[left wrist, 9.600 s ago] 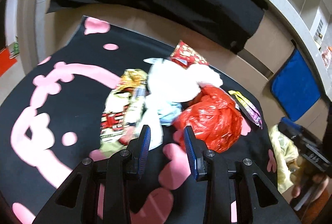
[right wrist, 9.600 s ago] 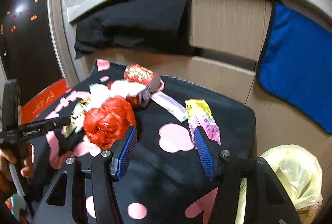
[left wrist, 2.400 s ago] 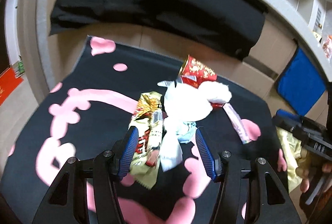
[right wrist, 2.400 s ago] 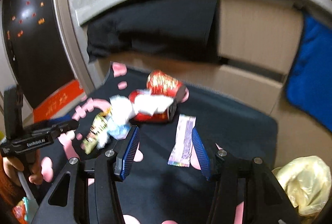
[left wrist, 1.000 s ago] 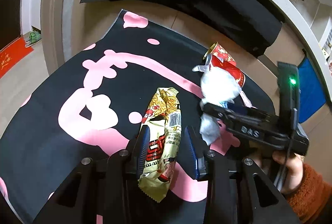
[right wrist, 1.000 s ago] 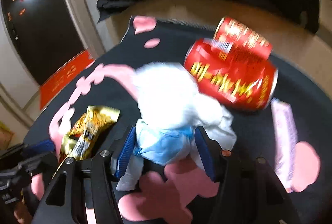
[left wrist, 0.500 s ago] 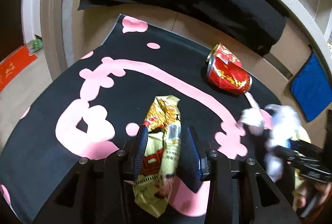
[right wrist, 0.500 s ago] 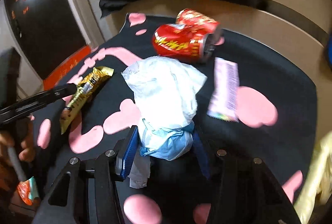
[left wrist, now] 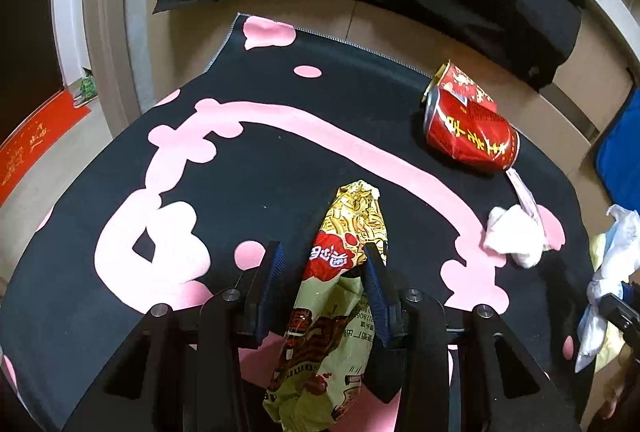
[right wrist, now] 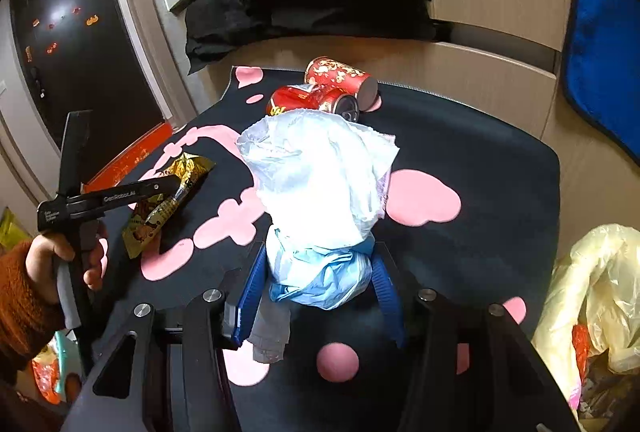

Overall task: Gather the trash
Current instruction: 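Lift and carry both items over the yellow trash bag, then open both tools to drop the items into the trash bag, then move both tools back toward the red cans and paper cup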

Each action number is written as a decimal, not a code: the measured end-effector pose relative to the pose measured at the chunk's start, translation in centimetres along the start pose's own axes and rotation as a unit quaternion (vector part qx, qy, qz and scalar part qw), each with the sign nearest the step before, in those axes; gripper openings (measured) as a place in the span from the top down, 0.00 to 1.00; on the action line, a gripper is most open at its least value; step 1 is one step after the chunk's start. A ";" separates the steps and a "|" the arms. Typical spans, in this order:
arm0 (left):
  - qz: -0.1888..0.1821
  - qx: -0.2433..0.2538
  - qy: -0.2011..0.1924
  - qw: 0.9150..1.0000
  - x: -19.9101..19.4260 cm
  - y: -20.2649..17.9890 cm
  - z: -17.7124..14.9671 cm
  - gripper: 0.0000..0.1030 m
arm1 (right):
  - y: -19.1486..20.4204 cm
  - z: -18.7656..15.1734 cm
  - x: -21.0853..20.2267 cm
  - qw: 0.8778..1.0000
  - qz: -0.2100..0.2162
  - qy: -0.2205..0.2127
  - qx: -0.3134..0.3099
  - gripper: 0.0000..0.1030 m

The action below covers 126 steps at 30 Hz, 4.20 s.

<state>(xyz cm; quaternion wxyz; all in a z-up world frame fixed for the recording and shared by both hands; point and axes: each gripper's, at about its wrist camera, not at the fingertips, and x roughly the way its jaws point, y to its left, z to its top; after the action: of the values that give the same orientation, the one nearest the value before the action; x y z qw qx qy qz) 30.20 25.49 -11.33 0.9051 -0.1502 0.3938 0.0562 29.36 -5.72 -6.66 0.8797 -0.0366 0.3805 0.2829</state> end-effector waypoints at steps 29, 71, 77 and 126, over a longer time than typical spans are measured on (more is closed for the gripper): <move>-0.123 0.163 -0.144 0.968 -18.3 -22.6 -1.7 0.79 | -5.1 -0.1 -15.9 0.989 -0.050 -0.136 0.014 0.52; -0.256 0.220 -0.028 0.941 -6.5 -41.2 -7.5 0.78 | -21.0 -7.7 -21.4 0.964 -0.189 -0.147 0.120 0.52; -0.276 0.212 -0.007 0.937 -5.2 -41.8 -7.6 0.75 | -21.9 -8.5 -20.8 0.963 -0.190 -0.136 0.133 0.52; -0.016 0.000 -0.163 0.987 -12.3 -6.3 0.7 0.52 | -6.8 0.7 -14.0 0.989 -0.046 -0.128 0.064 0.58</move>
<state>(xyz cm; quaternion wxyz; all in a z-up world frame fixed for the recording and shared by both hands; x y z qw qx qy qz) 23.67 19.91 -0.50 0.9579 -0.1457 0.2386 0.0657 25.64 -17.79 2.48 0.9336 0.0392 0.2804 0.2197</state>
